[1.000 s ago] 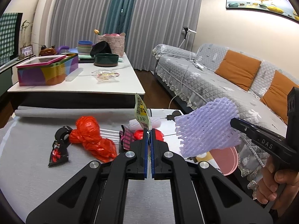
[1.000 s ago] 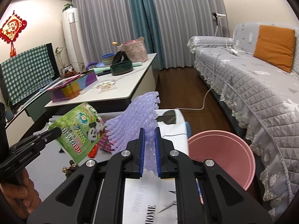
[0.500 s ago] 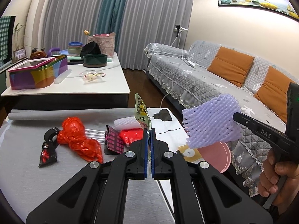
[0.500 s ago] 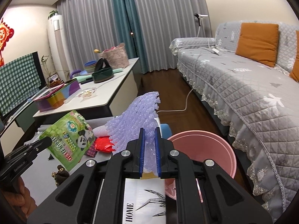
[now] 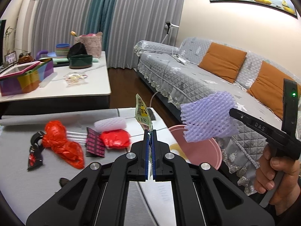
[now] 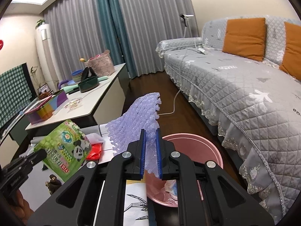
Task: Collect trash
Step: 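Carry the green packet and purple foam net over the pink bin with both grippers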
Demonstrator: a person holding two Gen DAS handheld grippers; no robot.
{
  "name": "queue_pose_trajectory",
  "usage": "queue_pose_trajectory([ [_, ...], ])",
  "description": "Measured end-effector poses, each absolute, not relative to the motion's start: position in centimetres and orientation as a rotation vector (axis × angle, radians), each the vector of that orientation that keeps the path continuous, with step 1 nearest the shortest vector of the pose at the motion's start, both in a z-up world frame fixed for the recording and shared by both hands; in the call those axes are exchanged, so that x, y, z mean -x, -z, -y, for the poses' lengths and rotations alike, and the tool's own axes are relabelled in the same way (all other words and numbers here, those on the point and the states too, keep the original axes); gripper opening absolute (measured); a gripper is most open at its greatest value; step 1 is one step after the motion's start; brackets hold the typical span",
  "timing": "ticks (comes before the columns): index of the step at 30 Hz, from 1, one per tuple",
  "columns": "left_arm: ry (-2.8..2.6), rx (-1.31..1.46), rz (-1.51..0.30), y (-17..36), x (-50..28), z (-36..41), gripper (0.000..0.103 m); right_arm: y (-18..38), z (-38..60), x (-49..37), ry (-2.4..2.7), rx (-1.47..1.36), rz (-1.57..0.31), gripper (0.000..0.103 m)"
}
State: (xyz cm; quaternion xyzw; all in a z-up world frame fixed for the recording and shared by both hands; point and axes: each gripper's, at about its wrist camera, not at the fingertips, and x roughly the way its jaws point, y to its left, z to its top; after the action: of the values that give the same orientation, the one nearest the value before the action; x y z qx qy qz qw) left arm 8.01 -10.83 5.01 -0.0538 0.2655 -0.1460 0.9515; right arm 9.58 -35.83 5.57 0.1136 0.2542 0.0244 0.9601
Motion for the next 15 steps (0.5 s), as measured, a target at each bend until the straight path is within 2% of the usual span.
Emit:
queue_pose_trajectory([
  [15,0.381,0.085,-0.558,-4.9,-10.5,16.9,0.002,-5.1,40.0,-10.5,0.058,-0.292,-0.525,0.011],
])
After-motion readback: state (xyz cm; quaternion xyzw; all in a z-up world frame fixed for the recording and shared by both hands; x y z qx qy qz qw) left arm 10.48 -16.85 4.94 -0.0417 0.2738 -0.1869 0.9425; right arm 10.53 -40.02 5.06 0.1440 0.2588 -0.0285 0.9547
